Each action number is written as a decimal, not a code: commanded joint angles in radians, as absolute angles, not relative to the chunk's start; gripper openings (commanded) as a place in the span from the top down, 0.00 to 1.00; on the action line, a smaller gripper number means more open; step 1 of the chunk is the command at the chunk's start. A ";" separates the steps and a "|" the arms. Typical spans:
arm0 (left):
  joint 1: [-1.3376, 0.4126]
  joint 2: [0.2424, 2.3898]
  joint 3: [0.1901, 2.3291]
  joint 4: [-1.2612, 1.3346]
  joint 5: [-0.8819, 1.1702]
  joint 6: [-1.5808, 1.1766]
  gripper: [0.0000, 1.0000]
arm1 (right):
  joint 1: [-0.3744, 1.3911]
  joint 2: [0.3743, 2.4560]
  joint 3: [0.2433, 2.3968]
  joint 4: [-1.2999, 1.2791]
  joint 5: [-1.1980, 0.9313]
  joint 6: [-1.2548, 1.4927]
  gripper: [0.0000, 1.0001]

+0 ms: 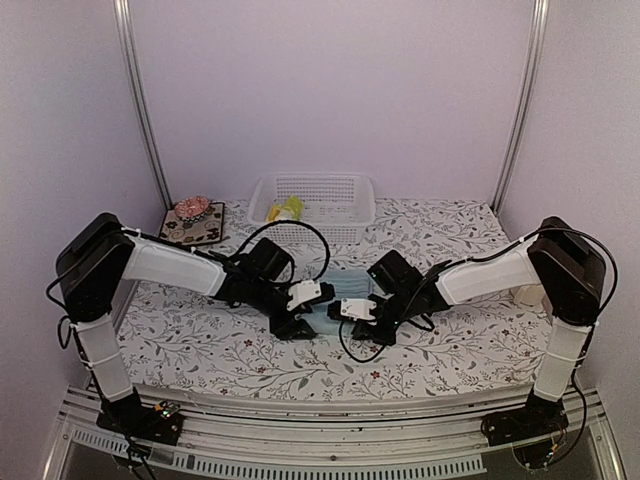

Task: Roll the towels
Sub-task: Roll the towel at the center of the board.

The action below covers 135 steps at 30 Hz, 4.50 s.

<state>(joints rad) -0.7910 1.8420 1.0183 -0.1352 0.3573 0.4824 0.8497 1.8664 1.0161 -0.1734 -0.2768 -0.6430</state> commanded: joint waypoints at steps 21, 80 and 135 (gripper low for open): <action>-0.642 2.176 1.372 -0.602 0.819 0.455 1.00 | 0.912 1.538 0.721 0.102 -0.206 -0.904 0.50; -0.635 1.659 1.014 -0.149 0.496 0.463 0.03 | 0.889 1.891 1.069 -0.280 -0.302 -0.641 0.95; -0.808 1.946 1.107 -0.270 0.444 0.574 1.00 | 0.716 1.961 1.303 -0.575 -0.554 -0.575 0.50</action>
<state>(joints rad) -0.8700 1.8805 1.0424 -0.1028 0.3038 0.6609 0.7231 2.0453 1.3739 -0.6189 -0.6350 -0.5579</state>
